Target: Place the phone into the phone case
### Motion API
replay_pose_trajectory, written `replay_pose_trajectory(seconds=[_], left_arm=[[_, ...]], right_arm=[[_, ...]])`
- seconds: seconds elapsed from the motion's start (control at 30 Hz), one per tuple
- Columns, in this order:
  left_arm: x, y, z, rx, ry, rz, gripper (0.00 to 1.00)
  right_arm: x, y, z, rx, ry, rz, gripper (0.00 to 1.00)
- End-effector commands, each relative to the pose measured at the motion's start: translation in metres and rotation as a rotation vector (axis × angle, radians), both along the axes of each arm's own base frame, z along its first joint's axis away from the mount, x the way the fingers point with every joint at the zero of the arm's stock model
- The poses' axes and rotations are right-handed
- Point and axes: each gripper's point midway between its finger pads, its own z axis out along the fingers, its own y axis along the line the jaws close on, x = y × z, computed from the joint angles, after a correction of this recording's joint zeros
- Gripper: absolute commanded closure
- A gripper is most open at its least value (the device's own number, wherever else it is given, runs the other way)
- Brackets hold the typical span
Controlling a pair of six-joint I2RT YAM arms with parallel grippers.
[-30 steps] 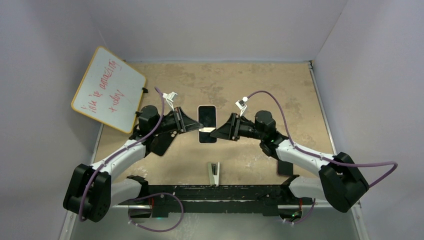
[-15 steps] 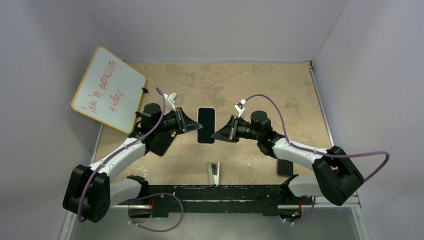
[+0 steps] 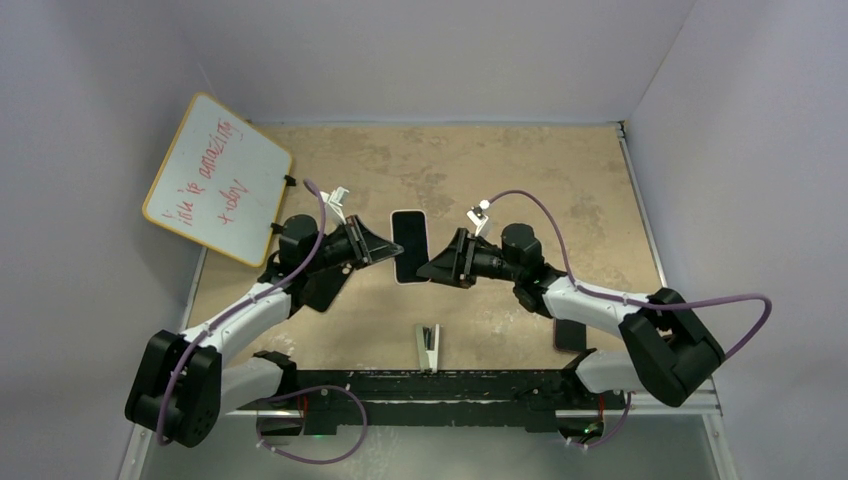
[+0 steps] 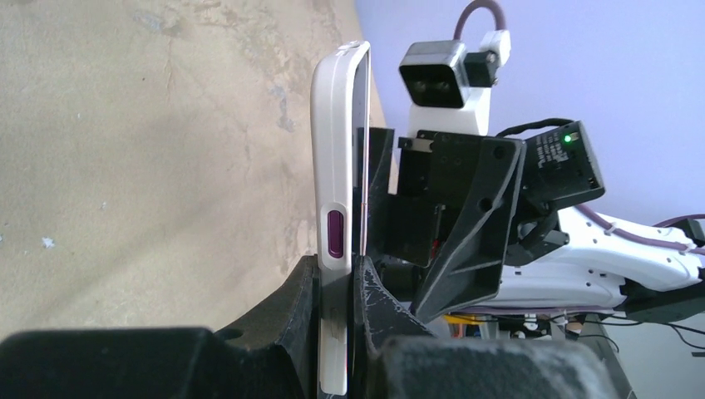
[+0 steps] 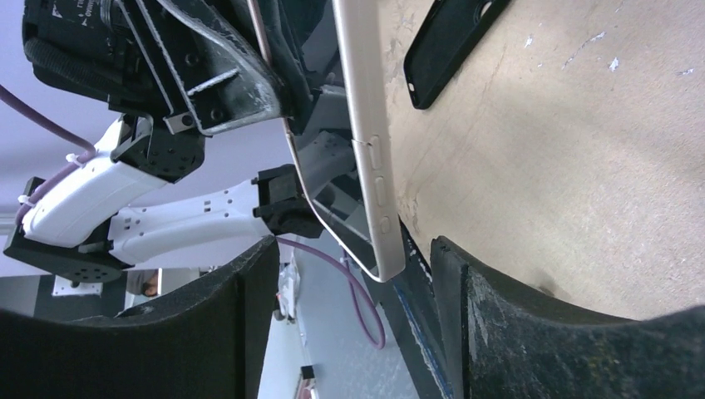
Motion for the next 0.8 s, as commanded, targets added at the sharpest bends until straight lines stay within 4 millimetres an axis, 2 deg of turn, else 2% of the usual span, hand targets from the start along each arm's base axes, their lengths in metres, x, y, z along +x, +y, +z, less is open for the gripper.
replay_pose_trajectory(seconds=[0.0,0.1,0.2,0.3,0.37,0.57,0.6,0.67,0.77], left_arm=[[0.006,-0.003,0.035,-0.098,-0.115,0.005,1.0],[0.006,-0.003,0.034,-0.1,-0.111,0.005,1.0],[0.008,-0.002,0.031,-0.093,-0.111,0.014,1.0],[0.012,-0.001,0.025,-0.064,-0.12,0.028,1.0],[0.017,0.003,0.009,0.003,-0.1,0.052,1.0],[0.026,0.007,-0.018,0.114,-0.062,0.067,1.0],[0.026,0.007,-0.021,0.117,-0.052,0.063,1.0],[0.027,0.005,-0.026,0.12,-0.029,0.053,1.0],[0.033,0.001,-0.035,0.134,-0.003,0.031,1.0]], right_arm=[[-0.003,0.002,0.001,0.01,-0.024,0.027,0.31],[-0.003,0.003,-0.002,0.013,-0.016,0.031,0.35],[-0.003,0.005,0.001,0.035,-0.017,0.036,0.51],[-0.002,0.005,0.003,0.053,-0.011,0.024,0.83],[-0.002,0.003,0.0,0.05,0.006,0.007,1.0],[0.001,0.003,-0.003,0.036,0.023,-0.007,1.0],[0.001,0.002,-0.004,0.027,0.027,-0.014,0.93],[0.001,-0.003,-0.009,-0.011,0.034,-0.041,0.65],[0.004,-0.017,-0.019,-0.108,0.016,-0.113,0.33]])
